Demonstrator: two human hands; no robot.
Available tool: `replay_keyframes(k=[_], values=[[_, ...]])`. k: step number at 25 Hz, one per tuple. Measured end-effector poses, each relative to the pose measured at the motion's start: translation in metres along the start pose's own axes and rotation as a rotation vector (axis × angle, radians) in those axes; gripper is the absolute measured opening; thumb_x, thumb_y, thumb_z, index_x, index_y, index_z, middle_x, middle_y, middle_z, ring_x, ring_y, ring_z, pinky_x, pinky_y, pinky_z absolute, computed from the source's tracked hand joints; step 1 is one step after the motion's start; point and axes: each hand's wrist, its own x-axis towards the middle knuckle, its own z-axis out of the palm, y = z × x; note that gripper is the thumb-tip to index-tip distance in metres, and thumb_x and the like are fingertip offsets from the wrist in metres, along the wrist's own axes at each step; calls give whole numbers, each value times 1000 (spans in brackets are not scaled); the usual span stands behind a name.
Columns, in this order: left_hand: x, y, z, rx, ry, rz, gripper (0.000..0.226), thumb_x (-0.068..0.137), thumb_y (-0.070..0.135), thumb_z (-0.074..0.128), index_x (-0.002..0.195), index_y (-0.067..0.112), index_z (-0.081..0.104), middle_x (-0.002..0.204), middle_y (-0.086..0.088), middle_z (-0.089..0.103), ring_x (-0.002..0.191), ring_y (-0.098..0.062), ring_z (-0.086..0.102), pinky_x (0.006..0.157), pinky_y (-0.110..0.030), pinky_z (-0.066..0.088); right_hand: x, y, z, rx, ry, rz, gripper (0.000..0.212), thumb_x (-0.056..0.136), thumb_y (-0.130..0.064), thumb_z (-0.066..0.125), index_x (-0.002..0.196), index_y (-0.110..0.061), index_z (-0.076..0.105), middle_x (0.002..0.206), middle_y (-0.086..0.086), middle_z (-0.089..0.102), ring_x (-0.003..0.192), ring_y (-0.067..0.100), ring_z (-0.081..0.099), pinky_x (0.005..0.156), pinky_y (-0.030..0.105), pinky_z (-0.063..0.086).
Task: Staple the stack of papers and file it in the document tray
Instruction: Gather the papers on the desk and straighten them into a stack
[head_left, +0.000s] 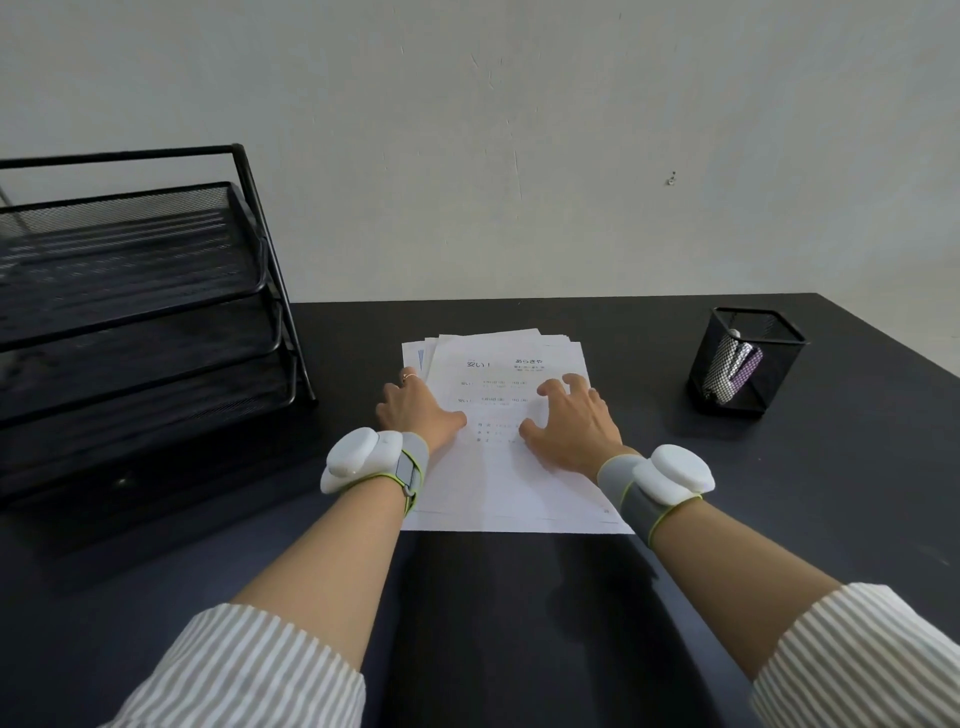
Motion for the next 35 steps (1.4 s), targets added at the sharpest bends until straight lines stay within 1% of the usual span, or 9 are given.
replay_keyframes(k=[8, 11, 13, 16, 20, 23, 30, 32, 35], values=[[4, -5, -8, -163, 5, -82, 77, 73, 25, 73, 134, 3, 32, 134, -19, 44, 121, -37, 48, 92, -38, 43, 0, 2, 0, 3, 1, -9, 58, 85, -45, 53, 135, -18, 42, 147, 9, 32, 130, 36, 37, 105, 44, 37], [6, -4, -6, -280, -19, -101, 70, 74, 22, 71, 131, 0, 37, 132, -16, 46, 118, -34, 49, 85, -36, 43, 1, 3, -1, 11, 7, -9, 59, 84, -46, 54, 135, -18, 43, 146, 9, 33, 129, 34, 38, 104, 43, 39], [8, -3, -4, -403, -31, -123, 57, 76, 18, 69, 124, -3, 46, 120, -15, 54, 105, -30, 53, 76, -30, 41, 1, 3, 0, 24, 5, -5, 59, 84, -46, 54, 135, -19, 42, 145, 8, 33, 129, 34, 38, 102, 42, 40], [9, -2, -2, -529, -60, -170, 32, 77, 16, 65, 102, -4, 59, 97, -13, 57, 84, -27, 52, 69, -28, 40, 0, 5, -1, 39, 5, 1, 60, 83, -46, 55, 135, -19, 43, 145, 7, 33, 129, 33, 38, 101, 42, 41], [6, -5, 3, -562, -59, -183, 31, 78, 14, 61, 104, -2, 61, 98, -13, 60, 83, -28, 54, 69, -28, 40, -2, 6, 0, 51, 9, 0, 58, 83, -46, 54, 134, -19, 43, 145, 7, 34, 131, 31, 36, 103, 41, 38], [4, -8, -2, -612, -34, -162, 15, 79, 8, 57, 91, 4, 65, 91, -13, 63, 79, -29, 56, 65, -26, 43, -4, 7, 1, 39, 12, -10, 57, 85, -45, 53, 134, -19, 44, 145, 7, 35, 131, 31, 36, 106, 40, 34], [-7, -19, -8, -701, -46, -139, 21, 77, -4, 48, 79, 6, 67, 84, -15, 64, 74, -28, 55, 69, -30, 42, -11, 9, -1, 6, -20, -34, 52, 90, -41, 48, 136, -18, 42, 147, 10, 33, 134, 32, 33, 109, 40, 29], [-10, -18, -10, -712, -72, -123, 23, 78, -6, 48, 82, 8, 65, 87, -14, 64, 78, -29, 58, 71, -30, 44, -13, 10, -3, 0, -33, -40, 50, 92, -38, 47, 136, -17, 41, 147, 11, 32, 134, 33, 33, 110, 40, 30], [-15, -16, -12, -704, -105, -101, 23, 78, -9, 45, 75, 8, 62, 87, -15, 63, 77, -30, 56, 70, -32, 43, -16, 12, -7, 32, -53, -31, 48, 93, -34, 47, 137, -15, 41, 146, 12, 33, 132, 33, 36, 108, 40, 34]])
